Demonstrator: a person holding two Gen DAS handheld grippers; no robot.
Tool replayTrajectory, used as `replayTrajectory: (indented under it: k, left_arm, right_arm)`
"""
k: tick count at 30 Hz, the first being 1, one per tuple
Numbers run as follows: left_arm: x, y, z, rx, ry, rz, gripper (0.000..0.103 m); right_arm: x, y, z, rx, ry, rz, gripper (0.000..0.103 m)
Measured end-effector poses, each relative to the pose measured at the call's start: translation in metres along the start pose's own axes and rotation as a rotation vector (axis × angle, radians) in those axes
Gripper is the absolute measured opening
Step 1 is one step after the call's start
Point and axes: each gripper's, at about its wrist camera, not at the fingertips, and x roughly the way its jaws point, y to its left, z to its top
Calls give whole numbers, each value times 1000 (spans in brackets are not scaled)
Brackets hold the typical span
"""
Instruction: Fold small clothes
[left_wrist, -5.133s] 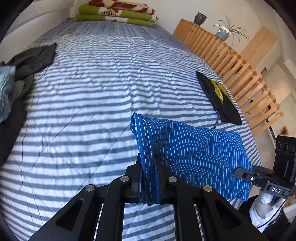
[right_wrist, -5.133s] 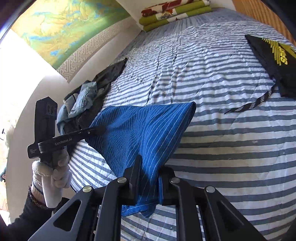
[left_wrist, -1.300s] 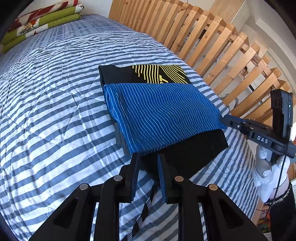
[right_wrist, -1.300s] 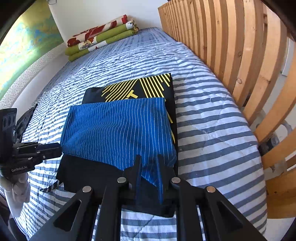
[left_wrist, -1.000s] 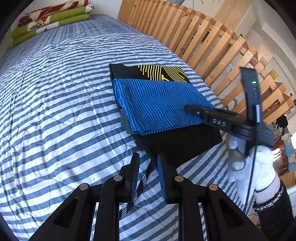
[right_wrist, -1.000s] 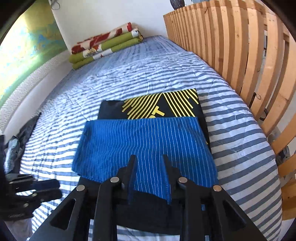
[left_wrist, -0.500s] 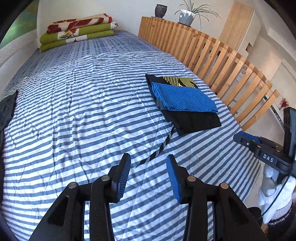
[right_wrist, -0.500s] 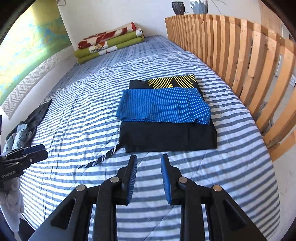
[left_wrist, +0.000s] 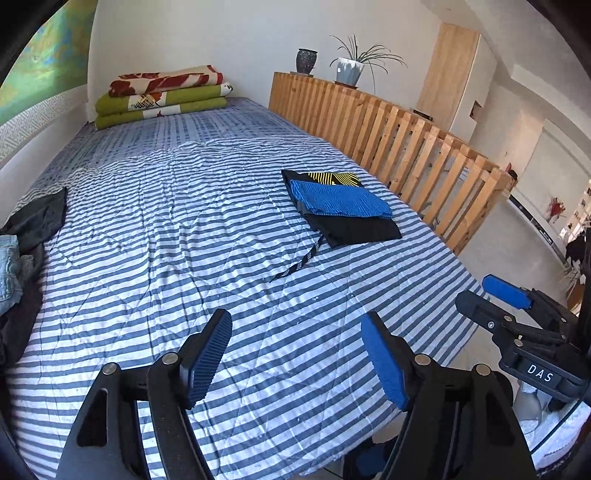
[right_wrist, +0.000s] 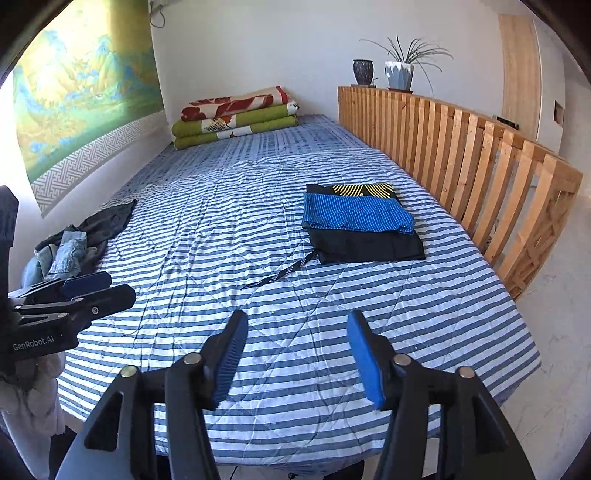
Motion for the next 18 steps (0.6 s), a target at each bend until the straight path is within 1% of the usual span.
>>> replayTrajectory:
  k: [1, 3, 5, 8, 14, 18]
  left_arm:
    - [-7, 0, -5, 2, -11, 8, 80]
    - [-19, -1, -15, 0, -24, 11, 81]
    - [-28, -1, -23, -7, -28, 16, 83]
    - [-40, 1, -34, -23, -35, 46, 83]
    - [-57, 4, -55, -51, -45, 54, 84]
    - [-64, 1, -61, -43, -47, 61, 85]
  right_arm:
    - [-7, 5, -2, -3, -19, -13, 66]
    - [-17, 15, -6, -20, -54, -55, 70]
    - [-24, 22, -9, -39, -78, -76, 78]
    - [-33, 32, -16, -51, -91, -89, 79]
    - [-41, 36, -25, -20, -97, -91, 79]
    - [-42, 34, -34, -3, -74, -88, 79]
